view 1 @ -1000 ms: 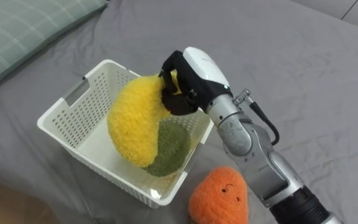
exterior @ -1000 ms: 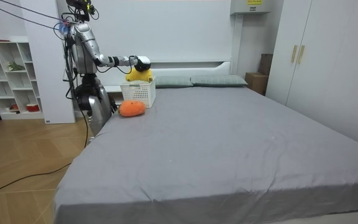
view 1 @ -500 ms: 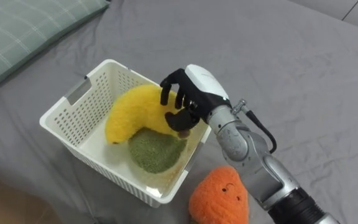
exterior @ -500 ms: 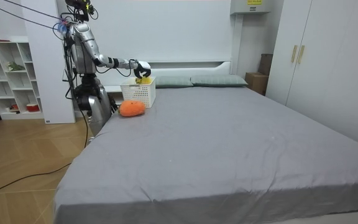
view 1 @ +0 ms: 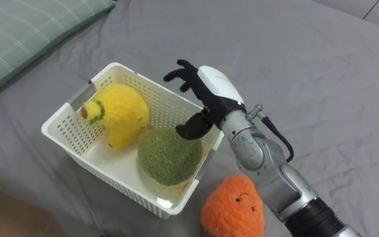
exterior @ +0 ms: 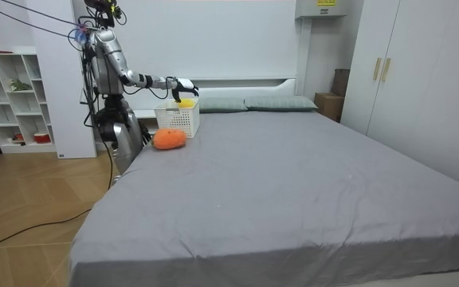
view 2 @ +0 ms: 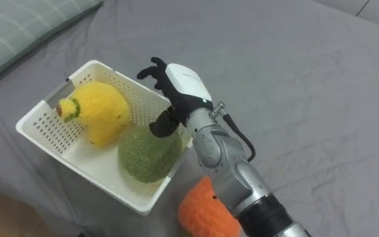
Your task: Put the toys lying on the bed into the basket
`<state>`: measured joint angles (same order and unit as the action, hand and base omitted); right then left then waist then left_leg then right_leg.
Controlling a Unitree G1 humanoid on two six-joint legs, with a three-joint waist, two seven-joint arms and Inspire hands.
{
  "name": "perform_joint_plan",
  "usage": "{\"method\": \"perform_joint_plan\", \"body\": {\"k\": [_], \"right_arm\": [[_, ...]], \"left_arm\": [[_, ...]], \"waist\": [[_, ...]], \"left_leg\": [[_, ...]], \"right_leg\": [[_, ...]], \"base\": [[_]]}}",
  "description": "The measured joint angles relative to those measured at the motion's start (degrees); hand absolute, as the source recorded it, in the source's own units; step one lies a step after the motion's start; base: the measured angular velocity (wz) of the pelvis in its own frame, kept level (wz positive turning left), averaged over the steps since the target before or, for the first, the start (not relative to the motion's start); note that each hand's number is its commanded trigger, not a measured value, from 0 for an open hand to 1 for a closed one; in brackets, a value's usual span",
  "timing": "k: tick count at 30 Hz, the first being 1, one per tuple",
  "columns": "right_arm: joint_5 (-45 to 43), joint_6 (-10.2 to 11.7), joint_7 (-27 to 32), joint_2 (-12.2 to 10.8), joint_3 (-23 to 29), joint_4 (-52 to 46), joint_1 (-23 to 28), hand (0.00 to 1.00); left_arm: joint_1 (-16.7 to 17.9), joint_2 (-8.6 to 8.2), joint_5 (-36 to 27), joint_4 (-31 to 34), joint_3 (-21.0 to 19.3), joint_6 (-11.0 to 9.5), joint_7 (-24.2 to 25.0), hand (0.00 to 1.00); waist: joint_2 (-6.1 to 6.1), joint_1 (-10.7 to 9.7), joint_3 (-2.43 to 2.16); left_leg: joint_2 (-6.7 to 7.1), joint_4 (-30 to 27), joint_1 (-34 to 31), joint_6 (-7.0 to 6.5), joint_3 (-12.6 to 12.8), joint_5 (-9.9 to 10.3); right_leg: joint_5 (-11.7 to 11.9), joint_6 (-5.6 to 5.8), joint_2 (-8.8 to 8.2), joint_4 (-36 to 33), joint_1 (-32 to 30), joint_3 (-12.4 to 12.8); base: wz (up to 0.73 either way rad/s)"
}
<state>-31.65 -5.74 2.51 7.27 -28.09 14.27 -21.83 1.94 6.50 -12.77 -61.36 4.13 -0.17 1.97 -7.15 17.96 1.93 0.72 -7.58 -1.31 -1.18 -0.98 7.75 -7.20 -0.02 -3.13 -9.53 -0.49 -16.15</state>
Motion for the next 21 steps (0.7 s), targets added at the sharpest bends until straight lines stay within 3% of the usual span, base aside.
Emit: {"method": "perform_joint_plan", "body": {"k": [10,16,21], "right_arm": [[0.0,0.3,0.6,0.1,0.1,0.0,0.0,0.00],[2.9,2.2,1.1,0.4,1.1,3.9,-0.1,0.00],[4.4,2.6,1.2,0.5,5.2,5.1,0.0,0.00]], "left_arm": [[0.5,-0.04,0.0,1.6,0.6,0.0,0.0,0.00],[0.9,-0.38,-0.1,1.6,0.5,0.0,0.0,0.00],[1.1,-1.11,0.0,1.6,-0.7,0.0,0.0,0.00]], "waist": [[0.01,0.0,-0.01],[0.35,-0.4,0.03],[0.95,-0.8,-0.20]], "left_leg": [[-0.01,0.0,0.0,0.00,0.1,0.0],[0.02,-0.2,0.5,0.00,0.0,0.0],[0.04,-0.2,0.0,0.00,0.0,0.0]], "right_leg": [[0.0,0.00,0.03,0.0,-0.1,0.2],[0.0,0.00,-0.02,0.0,0.3,0.2],[0.0,0.00,-0.07,0.0,0.2,0.1]], "base": [[0.00],[0.00],[0.00]]}}
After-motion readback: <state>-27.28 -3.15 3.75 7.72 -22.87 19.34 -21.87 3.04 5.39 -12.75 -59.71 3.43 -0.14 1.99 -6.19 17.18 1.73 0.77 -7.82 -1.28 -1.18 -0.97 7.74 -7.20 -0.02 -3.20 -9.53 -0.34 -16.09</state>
